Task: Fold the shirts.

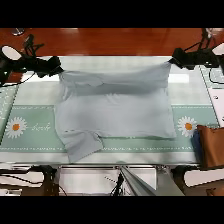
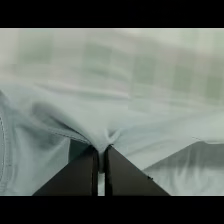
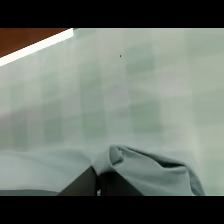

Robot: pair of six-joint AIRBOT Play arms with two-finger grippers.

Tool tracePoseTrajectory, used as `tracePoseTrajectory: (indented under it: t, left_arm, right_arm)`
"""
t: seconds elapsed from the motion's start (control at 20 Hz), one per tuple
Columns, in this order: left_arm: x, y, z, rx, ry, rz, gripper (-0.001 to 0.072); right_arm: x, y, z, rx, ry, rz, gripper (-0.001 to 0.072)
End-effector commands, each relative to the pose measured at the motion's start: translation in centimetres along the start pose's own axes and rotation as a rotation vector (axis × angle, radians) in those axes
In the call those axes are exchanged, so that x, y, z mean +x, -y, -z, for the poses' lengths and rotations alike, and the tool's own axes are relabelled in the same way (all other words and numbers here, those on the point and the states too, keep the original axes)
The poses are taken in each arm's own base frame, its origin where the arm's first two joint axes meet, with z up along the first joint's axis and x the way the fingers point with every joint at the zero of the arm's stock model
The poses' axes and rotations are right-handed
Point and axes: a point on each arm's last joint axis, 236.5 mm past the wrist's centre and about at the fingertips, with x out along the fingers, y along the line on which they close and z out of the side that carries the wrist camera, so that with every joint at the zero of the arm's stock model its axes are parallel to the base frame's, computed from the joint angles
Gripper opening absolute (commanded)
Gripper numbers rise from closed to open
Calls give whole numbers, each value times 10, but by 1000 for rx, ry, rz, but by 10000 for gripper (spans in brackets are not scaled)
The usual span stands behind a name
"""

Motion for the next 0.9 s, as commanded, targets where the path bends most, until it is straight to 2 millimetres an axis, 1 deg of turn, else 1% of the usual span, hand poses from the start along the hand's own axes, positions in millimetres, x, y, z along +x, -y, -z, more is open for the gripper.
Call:
tracePoseTrajectory:
  t: [0.0, 0.05, 0.1, 0.15, 0.2, 0.25, 0.3, 0.35, 0.45, 0.5, 0.55, 0.6, 0.65, 0.7, 0.75, 0.85]
  left_arm:
    - [3, -10, 15, -26, -94, -3, 23]
    - [-4, -13, 17, -25, -119, -1, 22]
    - [-13, -16, 23, -1, -163, 4, 23]
    - [-19, -20, 35, 17, -218, 8, 22]
    - [-24, -26, 50, 39, -286, 6, 22]
    - [-25, -33, 67, 52, -349, -5, 22]
    - [-22, -42, 85, 62, -406, -19, 22]
    - [-16, -49, 100, 50, -440, -25, 22]
    - [-3, -63, 125, 8, -493, -34, 22]
    - [1, -67, 135, -8, -520, -35, 23]
    - [2, -68, 140, -16, -539, -34, 22]
    - [3, -67, 142, -23, -549, -26, 27]
    - [1, -65, 143, -32, -557, -21, 190]
    - [-3, -62, 145, -39, -575, -18, 622]
    - [-10, -59, 146, -33, -602, -14, 708]
    - [-29, -57, 149, -2, -646, -17, 708]
  right_arm:
    - [10, 3, 16, 45, -95, -34, 28]
    - [1, 1, 18, 36, -111, -58, 28]
    - [-11, 4, 21, 13, -133, -68, 28]
    - [-22, 10, 27, 22, -169, -70, 28]
    - [-33, 17, 39, 5, -230, -76, 28]
    - [-39, 25, 55, -16, -299, -74, 28]
    - [-41, 34, 74, -31, -365, -63, 28]
    - [-37, 47, 92, -24, -414, -36, 28]
    - [-21, 59, 124, 11, -469, -24, 28]
    - [-13, 64, 135, 39, -475, -19, 28]
    - [-8, 68, 142, 61, -471, -17, 29]
    - [-3, 70, 142, 80, -457, -15, 45]
    - [-3, 68, 140, 94, -449, -21, 319]
    - [-6, 61, 138, 91, -446, -46, 629]
    - [-12, 59, 134, 81, -446, -54, 624]
    - [-38, 61, 118, 68, -427, -45, 624]
